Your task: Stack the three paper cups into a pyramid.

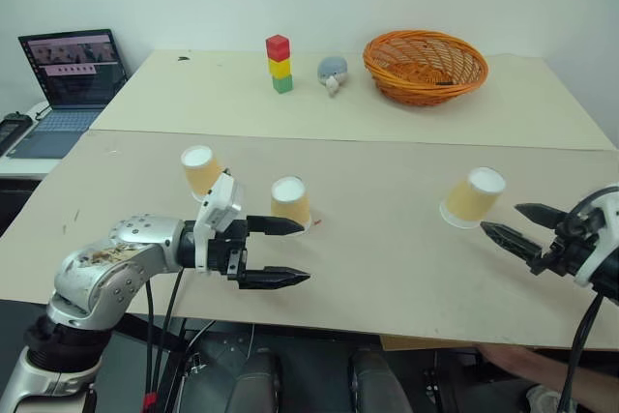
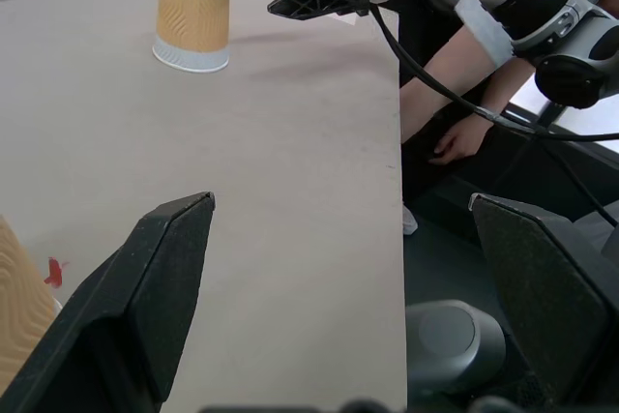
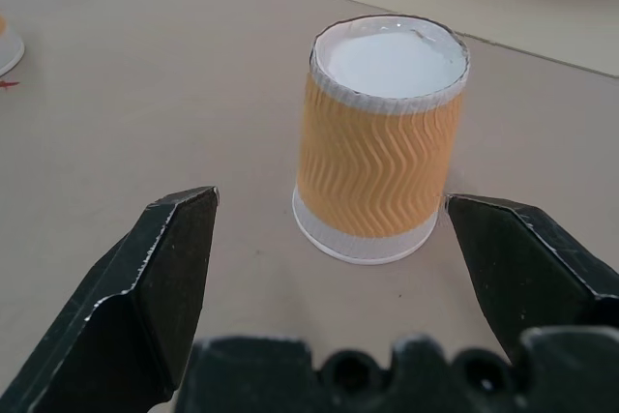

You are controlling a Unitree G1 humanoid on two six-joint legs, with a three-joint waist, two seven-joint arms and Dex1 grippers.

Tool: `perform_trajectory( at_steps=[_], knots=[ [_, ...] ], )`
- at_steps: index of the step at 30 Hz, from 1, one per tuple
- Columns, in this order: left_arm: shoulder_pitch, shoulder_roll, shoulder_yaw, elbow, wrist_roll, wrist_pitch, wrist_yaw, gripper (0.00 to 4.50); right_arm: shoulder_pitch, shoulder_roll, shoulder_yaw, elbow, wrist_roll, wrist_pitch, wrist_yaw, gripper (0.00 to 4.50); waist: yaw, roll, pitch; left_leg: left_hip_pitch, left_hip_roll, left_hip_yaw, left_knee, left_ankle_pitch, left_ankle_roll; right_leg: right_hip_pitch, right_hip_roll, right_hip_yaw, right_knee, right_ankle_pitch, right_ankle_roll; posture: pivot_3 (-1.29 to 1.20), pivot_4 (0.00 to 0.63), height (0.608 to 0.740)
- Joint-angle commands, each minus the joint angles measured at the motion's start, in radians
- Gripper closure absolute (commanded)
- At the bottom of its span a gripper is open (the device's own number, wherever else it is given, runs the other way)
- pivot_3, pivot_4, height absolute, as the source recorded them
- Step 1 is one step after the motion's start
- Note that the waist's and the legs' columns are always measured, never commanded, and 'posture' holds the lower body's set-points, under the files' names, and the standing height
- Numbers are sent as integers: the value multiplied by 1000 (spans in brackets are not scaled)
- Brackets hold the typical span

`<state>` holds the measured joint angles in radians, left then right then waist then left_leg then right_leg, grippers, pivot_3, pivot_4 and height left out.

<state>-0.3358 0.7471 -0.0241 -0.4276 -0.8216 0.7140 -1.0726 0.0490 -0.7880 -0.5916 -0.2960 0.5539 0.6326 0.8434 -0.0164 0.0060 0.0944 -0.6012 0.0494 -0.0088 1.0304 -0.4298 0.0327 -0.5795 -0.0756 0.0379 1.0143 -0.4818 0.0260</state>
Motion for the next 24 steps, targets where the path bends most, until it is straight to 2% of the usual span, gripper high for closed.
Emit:
perform_trajectory(
  at_steps=[1,5,15,24],
  knots=[
    [-29,-32,0,7,53,-73,17,0,-43,-17,-1,16,8,-35,-9,92,2,0,0,0,0,0,0,0,0,0,0,0,0,0,0,0,150,638],
    [-42,-73,2,8,77,-93,45,0,-70,-23,10,29,6,-41,-12,92,2,0,0,0,0,0,0,0,0,0,0,0,0,0,0,0,150,638],
    [-48,-78,14,-5,50,-60,47,0,-106,-21,17,37,14,-43,-34,92,2,0,0,0,0,0,0,0,0,1,0,0,0,0,0,0,150,638],
    [-48,-86,34,-12,42,-51,70,0,-159,-6,71,134,-9,-85,-49,92,2,-1,1,0,0,0,1,0,0,0,0,0,0,0,0,0,150,638]
  ],
)
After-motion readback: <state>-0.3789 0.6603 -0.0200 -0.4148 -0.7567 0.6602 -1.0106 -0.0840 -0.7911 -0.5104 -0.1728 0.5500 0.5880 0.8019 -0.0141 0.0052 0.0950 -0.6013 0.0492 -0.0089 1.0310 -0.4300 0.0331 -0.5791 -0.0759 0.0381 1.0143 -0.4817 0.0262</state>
